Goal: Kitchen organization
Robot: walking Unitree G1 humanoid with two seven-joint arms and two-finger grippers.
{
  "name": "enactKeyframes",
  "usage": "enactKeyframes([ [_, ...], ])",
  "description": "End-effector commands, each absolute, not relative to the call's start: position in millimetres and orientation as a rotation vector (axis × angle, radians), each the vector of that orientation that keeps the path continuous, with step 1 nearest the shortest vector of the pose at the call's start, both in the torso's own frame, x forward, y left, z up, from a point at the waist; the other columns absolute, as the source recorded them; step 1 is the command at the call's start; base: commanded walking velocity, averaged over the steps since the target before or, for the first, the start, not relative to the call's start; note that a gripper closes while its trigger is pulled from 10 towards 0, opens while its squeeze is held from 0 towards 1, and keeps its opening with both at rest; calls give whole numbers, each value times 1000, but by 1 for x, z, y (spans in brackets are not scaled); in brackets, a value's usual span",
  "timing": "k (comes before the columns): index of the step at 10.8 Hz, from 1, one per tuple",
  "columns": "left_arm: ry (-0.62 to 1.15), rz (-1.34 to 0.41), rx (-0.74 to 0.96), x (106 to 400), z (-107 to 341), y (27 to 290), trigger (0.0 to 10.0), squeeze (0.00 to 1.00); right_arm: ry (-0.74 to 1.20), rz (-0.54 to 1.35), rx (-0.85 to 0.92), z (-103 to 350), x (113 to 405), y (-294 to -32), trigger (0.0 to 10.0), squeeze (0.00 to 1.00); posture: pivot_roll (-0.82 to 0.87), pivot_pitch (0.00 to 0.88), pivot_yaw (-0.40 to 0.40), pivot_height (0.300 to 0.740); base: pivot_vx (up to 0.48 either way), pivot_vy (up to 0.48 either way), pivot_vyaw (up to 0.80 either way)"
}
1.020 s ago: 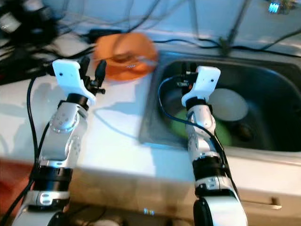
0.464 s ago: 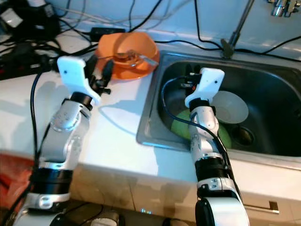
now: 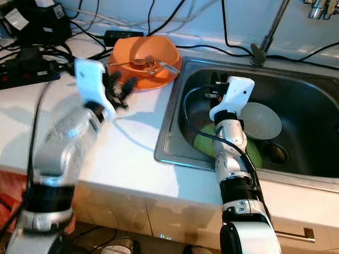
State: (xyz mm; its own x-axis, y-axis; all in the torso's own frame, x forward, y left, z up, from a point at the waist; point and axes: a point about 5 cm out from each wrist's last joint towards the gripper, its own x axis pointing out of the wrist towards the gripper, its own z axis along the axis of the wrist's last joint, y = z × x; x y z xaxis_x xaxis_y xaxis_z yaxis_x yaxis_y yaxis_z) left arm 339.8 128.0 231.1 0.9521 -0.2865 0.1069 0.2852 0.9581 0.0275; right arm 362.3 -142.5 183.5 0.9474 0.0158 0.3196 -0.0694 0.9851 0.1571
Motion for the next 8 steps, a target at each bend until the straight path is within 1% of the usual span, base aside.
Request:
enactKeyframes([
  [1, -64, -244, 18, 346, 225, 132, 10000, 0, -325, 38, 173, 185, 363, -143, 10000, 0, 226, 113, -23, 740, 0, 0, 0],
  [2, -35, -210, -12, 351, 222, 137, 10000, 1000, -324, 37, 174, 185, 363, -142, 10000, 0, 219, 111, -16, 740, 0, 0, 0],
  [6, 30, -224, -3, 363, 217, 131, 10000, 1000, -325, 28, 175, 184, 363, -144, 10000, 0, 216, 98, -10, 740, 0, 0, 0],
  [7, 30, -228, 3, 368, 218, 129, 10000, 0, -325, 31, 176, 184, 364, -144, 10000, 0, 217, 95, -10, 740, 0, 0, 0],
  [8, 42, -239, -24, 371, 218, 128, 7647, 0, -325, 33, 177, 184, 364, -143, 10000, 0, 216, 90, -7, 740, 0, 0, 0],
])
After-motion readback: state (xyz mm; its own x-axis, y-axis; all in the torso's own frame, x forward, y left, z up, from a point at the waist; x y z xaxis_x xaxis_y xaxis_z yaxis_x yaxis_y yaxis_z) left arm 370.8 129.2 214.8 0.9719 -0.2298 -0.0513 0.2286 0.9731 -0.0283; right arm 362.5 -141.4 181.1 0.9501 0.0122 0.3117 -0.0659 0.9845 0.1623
